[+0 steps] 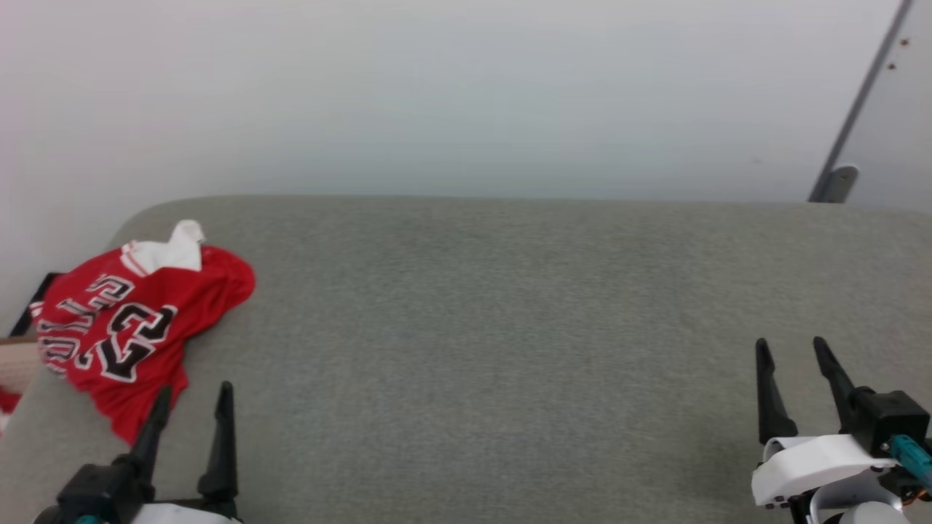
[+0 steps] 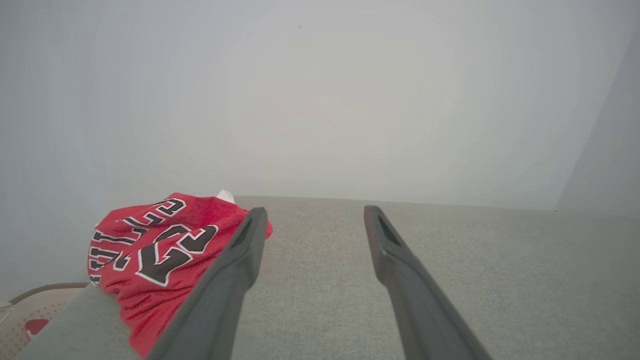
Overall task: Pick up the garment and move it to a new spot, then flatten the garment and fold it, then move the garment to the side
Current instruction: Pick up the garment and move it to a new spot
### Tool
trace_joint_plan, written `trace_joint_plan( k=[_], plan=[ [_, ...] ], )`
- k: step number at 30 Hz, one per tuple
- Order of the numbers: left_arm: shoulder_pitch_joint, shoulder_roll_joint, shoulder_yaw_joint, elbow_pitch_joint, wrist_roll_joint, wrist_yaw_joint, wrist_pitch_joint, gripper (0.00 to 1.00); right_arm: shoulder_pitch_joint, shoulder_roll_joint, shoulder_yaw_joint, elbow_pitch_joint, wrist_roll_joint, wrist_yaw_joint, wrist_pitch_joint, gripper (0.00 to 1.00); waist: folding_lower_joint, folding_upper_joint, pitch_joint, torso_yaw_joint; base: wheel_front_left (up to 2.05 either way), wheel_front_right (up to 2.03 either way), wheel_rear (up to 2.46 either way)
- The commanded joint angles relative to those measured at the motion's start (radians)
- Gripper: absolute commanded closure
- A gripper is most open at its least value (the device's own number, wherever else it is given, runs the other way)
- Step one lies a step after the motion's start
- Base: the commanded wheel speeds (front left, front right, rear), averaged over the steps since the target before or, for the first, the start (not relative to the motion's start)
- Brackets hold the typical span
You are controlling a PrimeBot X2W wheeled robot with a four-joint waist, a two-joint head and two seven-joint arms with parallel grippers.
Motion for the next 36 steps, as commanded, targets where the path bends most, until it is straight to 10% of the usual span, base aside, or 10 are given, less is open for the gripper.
trace_joint_plan(
  k=[1, 20, 36],
  plan=[
    [-0.009, 0.002, 0.014, 0.006, -0.008, 0.01, 0.0, 0.0, -0.001, -0.004, 0.014, 0.008, 0.011, -0.001, -0.006, 0.0, 0.0, -0.0001, -0.007, 0.04, 0.0, 0.0, 0.0],
    [-0.006, 0.011, 0.09, -0.018, -0.08, 0.076, 0.058, 0.0, -0.047, 0.003, 0.165, 0.082, 0.079, -0.001, -0.006, 0.0, 0.0, -0.0001, -0.061, 0.358, 0.0, 0.0, 0.0],
    [-0.156, 0.079, 0.065, -0.019, -0.187, 0.028, 0.282, 0.0, -0.071, -0.008, 0.185, 0.098, 0.077, -0.001, -0.006, 0.0, 0.0, -0.0001, -0.024, 0.372, 0.0, 0.0, 0.0]
  ],
)
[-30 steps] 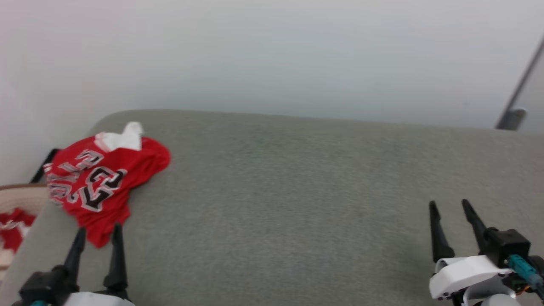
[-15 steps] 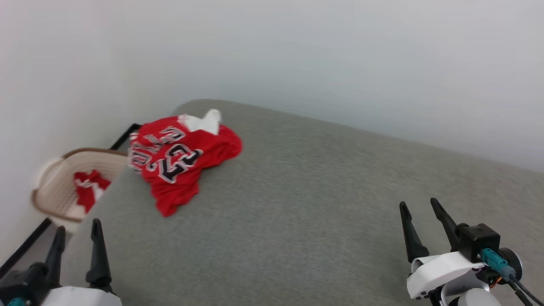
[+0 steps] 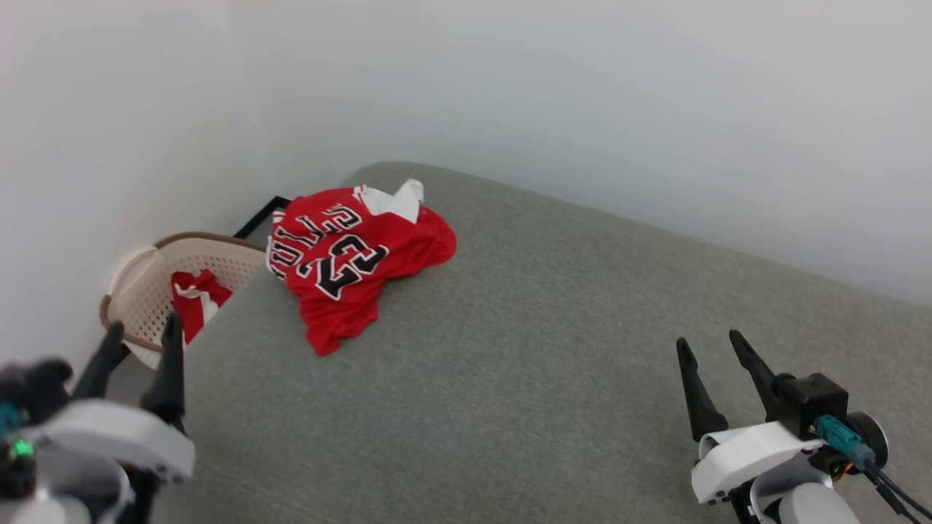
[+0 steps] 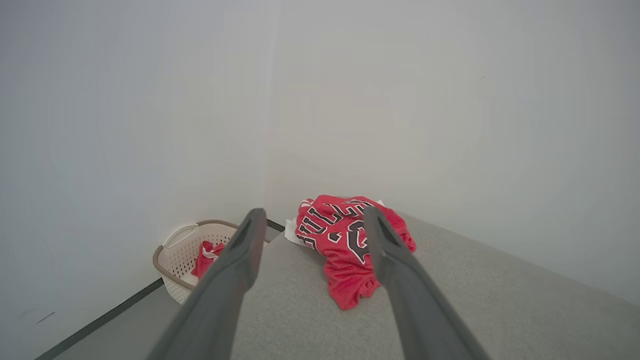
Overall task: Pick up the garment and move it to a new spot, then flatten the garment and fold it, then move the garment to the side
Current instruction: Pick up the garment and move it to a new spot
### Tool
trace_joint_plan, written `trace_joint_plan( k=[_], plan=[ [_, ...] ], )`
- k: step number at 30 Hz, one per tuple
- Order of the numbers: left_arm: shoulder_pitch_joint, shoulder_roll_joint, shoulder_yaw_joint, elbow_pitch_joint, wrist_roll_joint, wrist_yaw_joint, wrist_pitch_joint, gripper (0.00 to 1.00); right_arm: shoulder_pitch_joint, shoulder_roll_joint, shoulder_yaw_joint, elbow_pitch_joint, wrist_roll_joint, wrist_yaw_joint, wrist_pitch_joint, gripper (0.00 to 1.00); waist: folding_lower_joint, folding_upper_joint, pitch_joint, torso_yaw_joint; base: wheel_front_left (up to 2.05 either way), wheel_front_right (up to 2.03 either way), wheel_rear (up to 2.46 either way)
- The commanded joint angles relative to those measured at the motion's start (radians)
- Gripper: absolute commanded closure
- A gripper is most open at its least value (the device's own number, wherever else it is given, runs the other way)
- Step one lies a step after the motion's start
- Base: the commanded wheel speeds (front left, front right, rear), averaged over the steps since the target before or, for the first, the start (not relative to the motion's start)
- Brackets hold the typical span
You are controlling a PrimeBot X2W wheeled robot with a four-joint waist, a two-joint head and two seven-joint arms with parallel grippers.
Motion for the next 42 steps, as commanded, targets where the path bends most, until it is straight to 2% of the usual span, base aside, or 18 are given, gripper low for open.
trace_joint_plan(
  k=[1, 8, 15, 23, 33, 42],
  plan=[
    [-0.034, 0.018, -0.002, 0.009, -0.017, -0.012, 0.028, 0.0, -0.013, -0.009, 0.009, 0.0, 0.0, -0.001, -0.006, 0.0, 0.0, 0.0, 0.029, -0.029, 0.0, 0.0, 0.0],
    [-0.194, 0.109, -0.012, 0.07, -0.135, -0.046, 0.206, 0.0, -0.066, -0.041, 0.026, -0.029, -0.02, -0.001, 0.01, 0.0, 0.0, 0.0, 0.141, -0.11, 0.0, 0.0, 0.0],
    [-0.37, 0.209, -0.046, 0.183, -0.229, -0.059, 0.339, 0.0, -0.132, -0.066, 0.038, -0.088, -0.023, -0.001, 0.031, 0.0, 0.0, 0.0, 0.287, -0.193, 0.0, 0.0, 0.0],
    [-0.573, 0.278, -0.109, 0.372, -0.255, -0.06, 0.459, 0.0, -0.169, -0.076, 0.041, -0.147, -0.037, -0.001, 0.048, 0.0, 0.0, 0.0, 0.424, -0.256, 0.0, 0.0, 0.0],
    [-0.766, 0.31, -0.123, 0.714, -0.269, -0.057, 0.502, 0.0, -0.178, -0.1, 0.031, -0.235, -0.039, -0.001, 0.085, 0.0, 0.0, 0.0, 0.541, -0.313, 0.0, 0.0, 0.0],
    [-0.858, 0.265, -0.194, 0.919, -0.269, -0.061, 0.479, 0.0, -0.154, -0.107, 0.013, -0.335, -0.058, -0.001, 0.138, 0.0, 0.0, 0.0, 0.599, -0.292, 0.0, 0.0, 0.0]
  ],
)
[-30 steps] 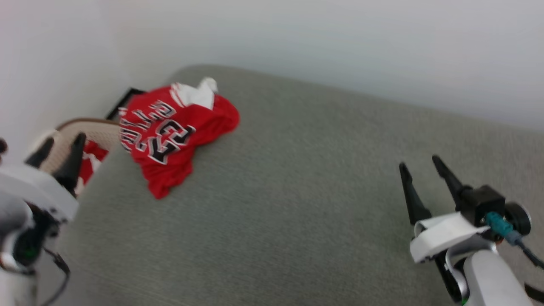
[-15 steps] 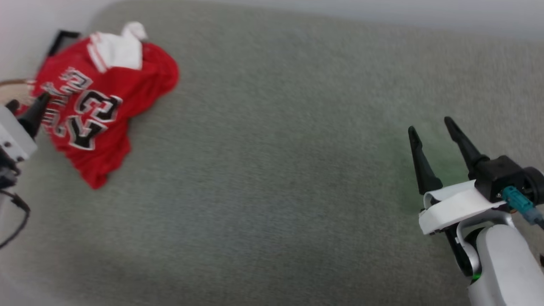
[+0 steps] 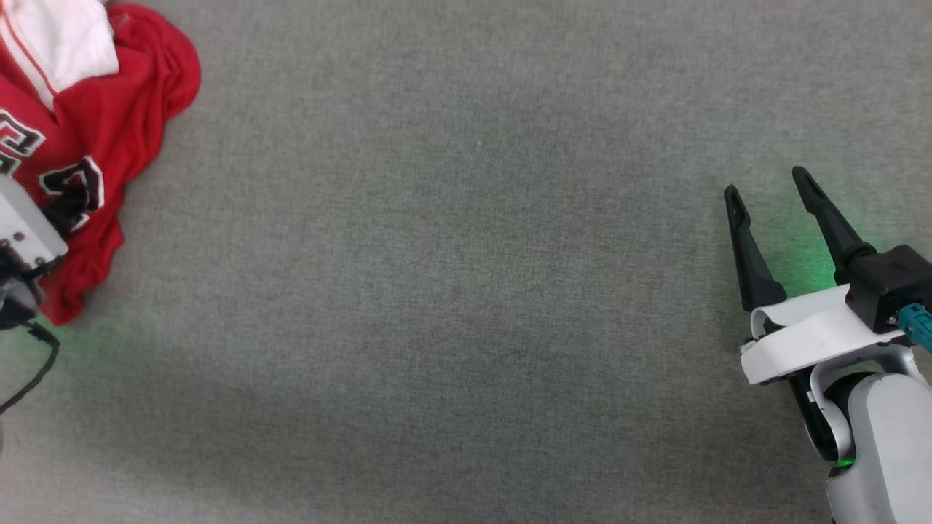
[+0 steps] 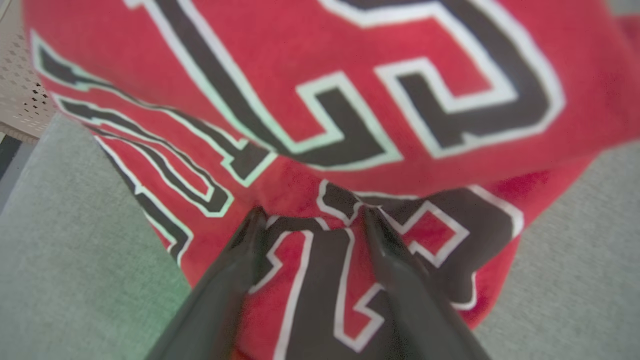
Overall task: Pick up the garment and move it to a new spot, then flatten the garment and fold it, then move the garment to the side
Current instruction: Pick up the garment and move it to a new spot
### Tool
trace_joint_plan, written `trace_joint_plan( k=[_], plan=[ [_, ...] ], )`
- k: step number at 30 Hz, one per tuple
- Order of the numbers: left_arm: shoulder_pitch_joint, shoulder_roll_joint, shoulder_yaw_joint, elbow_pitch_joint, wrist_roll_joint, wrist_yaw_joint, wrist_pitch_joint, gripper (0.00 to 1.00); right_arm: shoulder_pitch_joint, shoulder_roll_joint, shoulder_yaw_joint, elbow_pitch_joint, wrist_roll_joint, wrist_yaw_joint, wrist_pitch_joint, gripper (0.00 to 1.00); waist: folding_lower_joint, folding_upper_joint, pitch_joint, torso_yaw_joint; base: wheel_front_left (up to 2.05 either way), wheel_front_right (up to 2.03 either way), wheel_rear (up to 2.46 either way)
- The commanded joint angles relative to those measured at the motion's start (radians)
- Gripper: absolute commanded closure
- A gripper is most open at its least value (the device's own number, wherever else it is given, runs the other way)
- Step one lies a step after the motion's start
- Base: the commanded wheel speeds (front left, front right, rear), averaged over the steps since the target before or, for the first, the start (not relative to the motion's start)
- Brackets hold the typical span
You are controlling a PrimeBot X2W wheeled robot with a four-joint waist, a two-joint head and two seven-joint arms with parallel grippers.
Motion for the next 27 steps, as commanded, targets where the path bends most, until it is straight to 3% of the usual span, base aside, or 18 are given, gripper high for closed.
trace_joint_plan(
  k=[1, 5, 6, 7, 8, 18, 27],
  plan=[
    [-0.013, -0.013, -0.021, 0.027, 0.0, -0.003, -0.006, 0.0, 0.005, 0.001, 0.001, -0.018, -0.011, -0.001, 0.011, 0.0, 0.0, 0.0, 0.028, 0.002, 0.0, 0.0, 0.0],
    [-0.022, -0.039, -0.055, 0.077, -0.013, -0.003, -0.018, 0.0, 0.01, 0.003, 0.006, -0.04, -0.013, -0.001, 0.03, 0.0, 0.0, 0.0, 0.032, 0.013, 0.0, 0.0, 0.0],
    [-0.025, -0.042, -0.058, 0.092, -0.023, -0.003, -0.019, 0.11, 0.012, 0.003, 0.005, -0.043, -0.014, -0.001, 0.032, 0.0, 0.0, 0.0, 0.031, 0.016, 0.0, 0.0, 0.0],
    [-0.027, -0.044, -0.063, 0.1, -0.024, -0.003, -0.023, 0.79, 0.015, 0.002, 0.005, -0.045, -0.014, -0.001, 0.036, 0.0, 0.0, 0.0, 0.03, 0.019, 0.0, 0.0, 0.0],
    [-0.033, -0.041, -0.066, 0.104, -0.031, -0.003, -0.035, 1.0, 0.016, 0.0, 0.005, -0.046, -0.013, -0.001, 0.037, 0.0, 0.0, 0.0, 0.027, 0.022, 0.0, 0.0, 0.0],
    [-0.097, 0.021, -0.115, 0.104, -0.036, -0.003, -0.125, 1.0, 0.031, 0.006, 0.004, -0.014, 0.011, -0.001, 0.02, 0.0, 0.0, 0.0, -0.048, 0.051, 0.0, 0.0, 0.0],
    [-0.15, 0.111, -0.195, -0.02, -0.04, -0.003, -0.202, 1.0, 0.057, 0.041, 0.011, 0.067, 0.04, -0.001, -0.028, 0.0, 0.0, 0.0, -0.18, 0.075, 0.0, 0.0, 0.0]
  ],
)
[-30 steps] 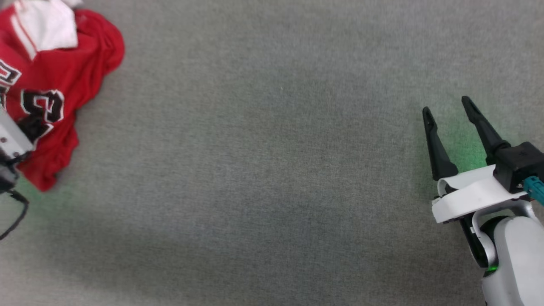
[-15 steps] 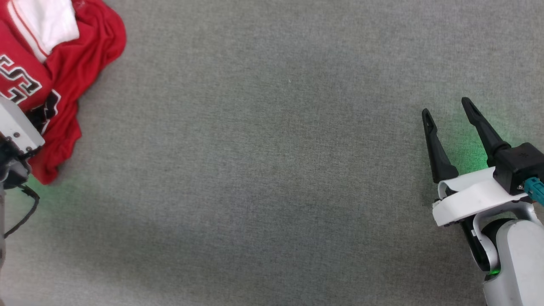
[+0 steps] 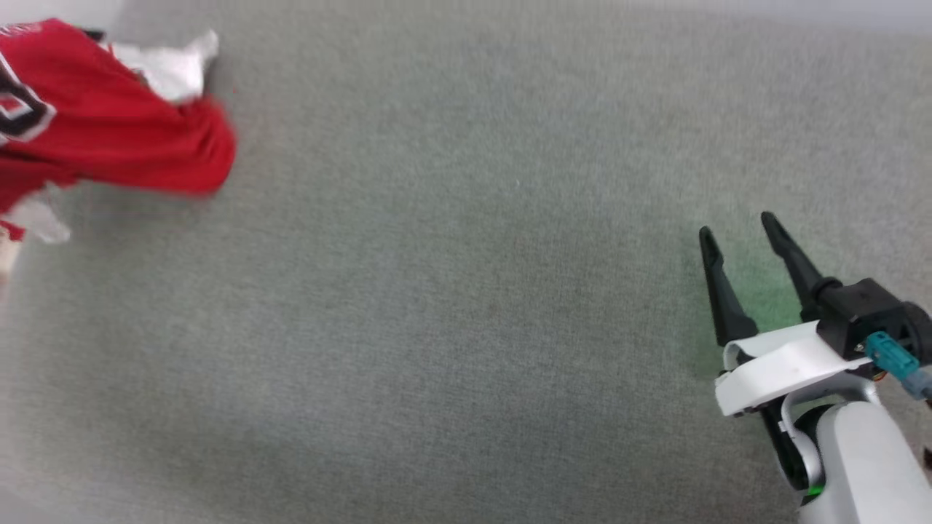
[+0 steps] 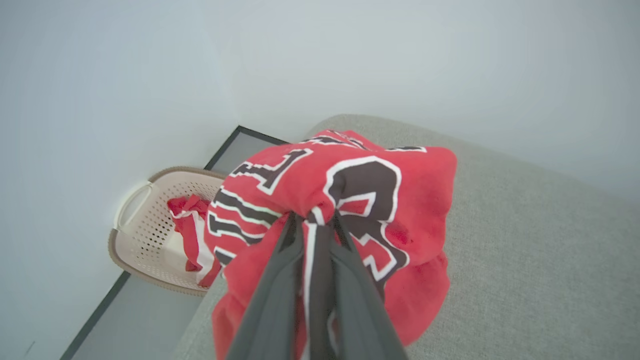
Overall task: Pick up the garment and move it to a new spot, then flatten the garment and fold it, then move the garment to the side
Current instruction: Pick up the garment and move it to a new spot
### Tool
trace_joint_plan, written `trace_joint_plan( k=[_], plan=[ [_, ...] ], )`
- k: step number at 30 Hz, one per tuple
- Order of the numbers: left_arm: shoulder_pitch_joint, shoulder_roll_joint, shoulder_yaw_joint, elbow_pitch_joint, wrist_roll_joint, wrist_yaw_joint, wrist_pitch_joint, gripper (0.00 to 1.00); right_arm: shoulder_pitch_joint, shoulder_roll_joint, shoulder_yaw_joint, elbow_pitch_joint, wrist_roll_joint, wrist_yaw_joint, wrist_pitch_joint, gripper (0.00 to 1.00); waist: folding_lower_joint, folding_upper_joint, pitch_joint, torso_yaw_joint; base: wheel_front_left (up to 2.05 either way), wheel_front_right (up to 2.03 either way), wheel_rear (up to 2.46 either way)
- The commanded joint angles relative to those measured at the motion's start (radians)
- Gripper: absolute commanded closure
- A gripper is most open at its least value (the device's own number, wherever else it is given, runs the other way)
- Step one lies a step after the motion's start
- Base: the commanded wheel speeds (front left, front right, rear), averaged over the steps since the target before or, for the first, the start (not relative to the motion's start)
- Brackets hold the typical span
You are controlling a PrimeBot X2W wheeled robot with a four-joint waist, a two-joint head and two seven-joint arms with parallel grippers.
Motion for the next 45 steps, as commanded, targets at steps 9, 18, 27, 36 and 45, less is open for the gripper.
trace_joint_plan(
  k=[9, 18, 27, 36, 45],
  plan=[
    [-0.069, 0.072, -0.084, -0.188, -0.003, -0.003, 0.0, 1.0, 0.021, 0.032, 0.006, 0.072, 0.027, -0.001, -0.054, 0.0, 0.0, 0.0, -0.159, 0.023, 0.0, 0.0, 0.0],
    [-0.087, 0.101, -0.114, -0.369, -0.021, 0.008, 0.093, 1.0, 0.024, 0.042, -0.005, 0.11, 0.042, -0.001, -0.084, 0.0, 0.0, 0.0, -0.219, -0.004, 0.0, 0.0, 0.0],
    [0.004, 0.115, -0.111, -0.567, -0.072, 0.079, 0.206, 1.0, 0.028, 0.023, -0.056, 0.118, 0.031, -0.001, -0.1, 0.0, 0.0, 0.0, -0.254, -0.092, 0.0, 0.0, 0.0],
    [0.102, 0.092, -0.136, -0.812, -0.121, 0.164, 0.318, 1.0, 0.039, -0.006, -0.125, 0.121, 0.017, -0.001, -0.106, 0.0, 0.0, 0.0, -0.27, -0.202, 0.0, 0.0, 0.0],
    [0.167, 0.048, -0.196, -0.996, -0.14, 0.231, 0.404, 1.0, 0.049, -0.006, -0.186, 0.142, 0.011, -0.001, -0.11, 0.0, 0.0, 0.0, -0.262, -0.305, 0.0, 0.0, 0.0]
  ],
)
